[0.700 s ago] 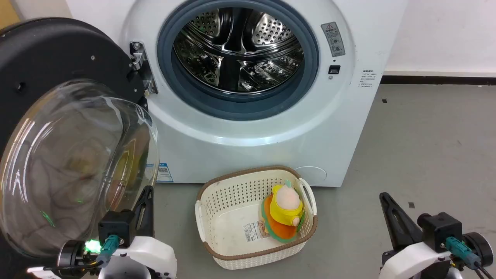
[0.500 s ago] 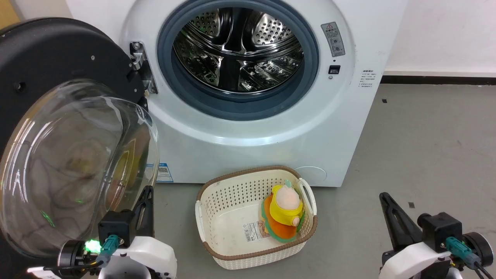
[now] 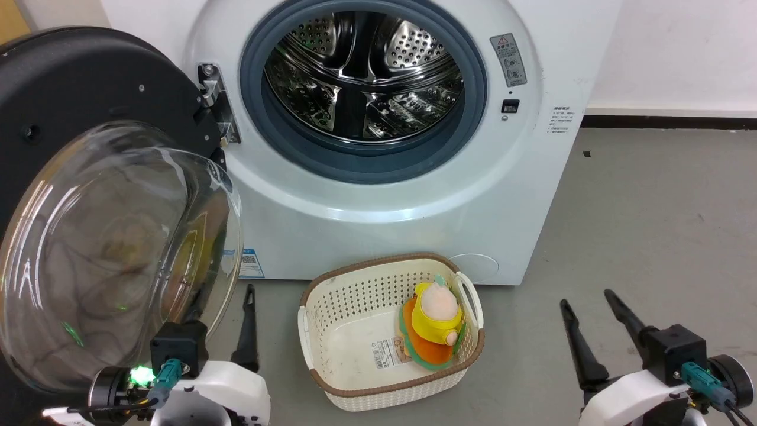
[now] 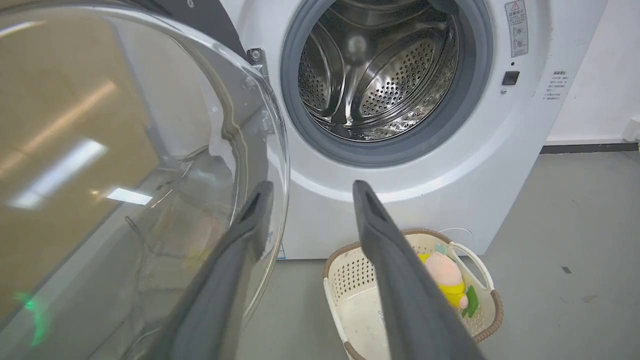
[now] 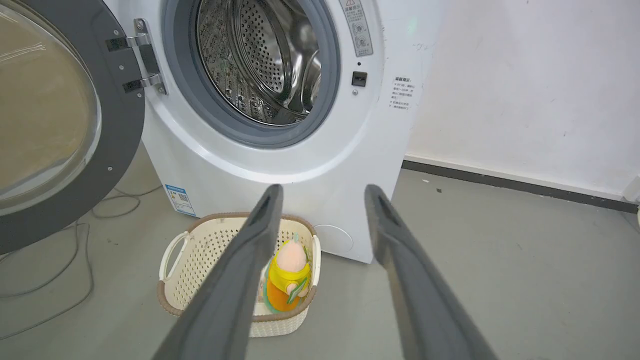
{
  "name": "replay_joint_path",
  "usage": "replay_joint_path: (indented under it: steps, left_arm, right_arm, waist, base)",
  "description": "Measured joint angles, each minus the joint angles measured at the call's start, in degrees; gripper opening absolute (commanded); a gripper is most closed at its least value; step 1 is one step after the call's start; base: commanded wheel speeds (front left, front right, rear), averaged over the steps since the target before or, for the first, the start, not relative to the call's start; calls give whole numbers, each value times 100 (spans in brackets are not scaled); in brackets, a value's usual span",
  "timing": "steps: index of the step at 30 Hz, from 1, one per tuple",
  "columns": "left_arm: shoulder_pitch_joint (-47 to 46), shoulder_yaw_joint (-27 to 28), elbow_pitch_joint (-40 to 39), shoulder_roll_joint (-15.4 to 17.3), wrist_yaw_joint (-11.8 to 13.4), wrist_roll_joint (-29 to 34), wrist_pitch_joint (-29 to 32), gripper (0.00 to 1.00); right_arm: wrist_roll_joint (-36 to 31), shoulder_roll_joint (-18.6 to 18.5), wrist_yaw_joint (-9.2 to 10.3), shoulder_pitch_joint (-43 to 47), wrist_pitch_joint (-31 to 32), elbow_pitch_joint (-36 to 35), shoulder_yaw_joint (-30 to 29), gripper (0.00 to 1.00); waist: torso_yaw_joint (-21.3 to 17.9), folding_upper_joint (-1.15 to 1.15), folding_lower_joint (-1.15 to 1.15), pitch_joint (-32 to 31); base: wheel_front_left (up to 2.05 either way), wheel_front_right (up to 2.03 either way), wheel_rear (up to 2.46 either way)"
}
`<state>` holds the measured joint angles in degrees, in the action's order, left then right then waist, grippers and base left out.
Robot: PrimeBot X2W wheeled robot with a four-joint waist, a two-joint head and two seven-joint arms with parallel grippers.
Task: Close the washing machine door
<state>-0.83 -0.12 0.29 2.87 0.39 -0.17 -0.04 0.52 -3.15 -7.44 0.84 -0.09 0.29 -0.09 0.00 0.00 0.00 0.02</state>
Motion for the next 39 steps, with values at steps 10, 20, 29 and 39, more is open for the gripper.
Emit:
replay_joint_path:
  steps: [10, 20, 29, 39]
  left_arm:
    - [-1, -65, 3, 0, 134, 0, -104, 0]
    - [-49, -100, -112, 16, 245, -1, -220, 0]
    - [-231, -79, -456, 65, 256, -23, -328, 0]
    - [-652, 214, -934, 89, 183, -282, -449, 0]
  right_arm:
    - [119, -1, 0, 0, -98, 2, -75, 100]
    - [220, -1, 0, 1, -209, -4, -147, 100]
    - [361, -1, 0, 1, -321, -13, -207, 100]
    - [463, 0, 0, 1, -438, -38, -292, 100]
  waist:
    - [6, 0, 0, 16]
    - [91, 0, 0, 41]
    - [287, 0, 0, 78]
    - [618, 0, 0, 162]
  base:
    - [0, 0, 0]
    - [0, 0, 0]
    - [0, 0, 0]
    - [0, 0, 0]
